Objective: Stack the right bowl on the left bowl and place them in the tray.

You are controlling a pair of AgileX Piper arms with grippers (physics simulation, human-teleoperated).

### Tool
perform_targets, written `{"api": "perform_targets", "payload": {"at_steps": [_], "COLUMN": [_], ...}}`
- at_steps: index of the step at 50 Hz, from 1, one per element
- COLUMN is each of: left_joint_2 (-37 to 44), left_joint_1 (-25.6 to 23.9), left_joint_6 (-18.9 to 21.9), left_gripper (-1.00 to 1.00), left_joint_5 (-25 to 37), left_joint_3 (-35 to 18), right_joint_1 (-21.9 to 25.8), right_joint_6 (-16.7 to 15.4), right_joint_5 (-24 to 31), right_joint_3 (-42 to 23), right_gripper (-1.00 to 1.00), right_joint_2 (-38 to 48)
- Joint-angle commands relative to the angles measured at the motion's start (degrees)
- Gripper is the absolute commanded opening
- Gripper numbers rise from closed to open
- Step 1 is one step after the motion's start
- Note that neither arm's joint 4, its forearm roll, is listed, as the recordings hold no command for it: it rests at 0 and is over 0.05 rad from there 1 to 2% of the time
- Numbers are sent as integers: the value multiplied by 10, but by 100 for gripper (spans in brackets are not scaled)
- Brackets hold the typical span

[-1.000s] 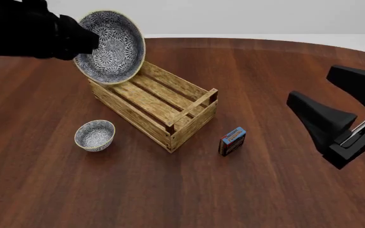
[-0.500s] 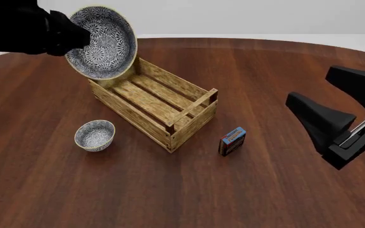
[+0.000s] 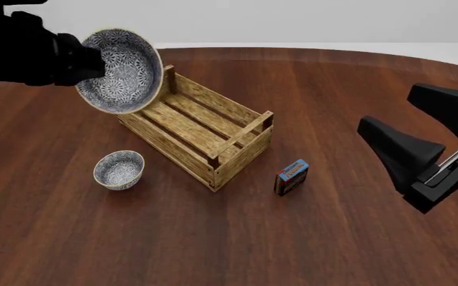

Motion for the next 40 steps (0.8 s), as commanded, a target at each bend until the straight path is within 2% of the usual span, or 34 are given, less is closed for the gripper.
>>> {"api": "perform_targets", "payload": {"at_steps": [1,2,11,12,15,17,19,22,23,28,29,30,31,33,34,37,40], "left_joint_2": [9,10,10,10,14,20,18,22,22,30,40,40,36,43,41,49,50], "left_joint_1": [-12,-14,5,-4,2,16,4,13,6,14,42,42,28,42,32,42,42], "left_joint_6": [-48,-60,-87,-111,-105,-114,-130,-128,-143,-145,-123,-123,-141,-130,-148,-141,-151], "left_gripper": [-100,-100,-100,-100,-100,-100,-100,-100,-100,-100,-100,-100,-100,-100,-100,-100,-100], "left_joint_5": [1,-3,-12,-21,-25,-35,-36,-41,-47,-56,-54,-54,-58,-62,-66,-68,-76], "left_joint_3": [46,56,86,109,114,123,129,130,139,145,136,136,148,147,154,152,159], "right_joint_1": [-3,-2,-3,-3,-4,-1,-3,-2,-2,-3,-3,-3,-2,-3,-3,-2,-2], "right_joint_6": [0,0,0,1,0,1,0,0,1,1,1,1,1,1,0,1,1], "right_joint_5": [-1,-1,-8,-10,-10,-11,-12,-12,-13,-14,-14,-14,-14,-14,-15,-16,-16], "right_joint_3": [-1,0,1,1,1,1,2,2,2,2,2,2,2,2,3,3,2], "right_gripper": [100,100,100,100,100,100,100,100,100,100,100,100,100,100,100,100,100], "right_joint_2": [1,2,11,13,13,14,15,16,17,19,19,19,18,19,20,21,22]}}
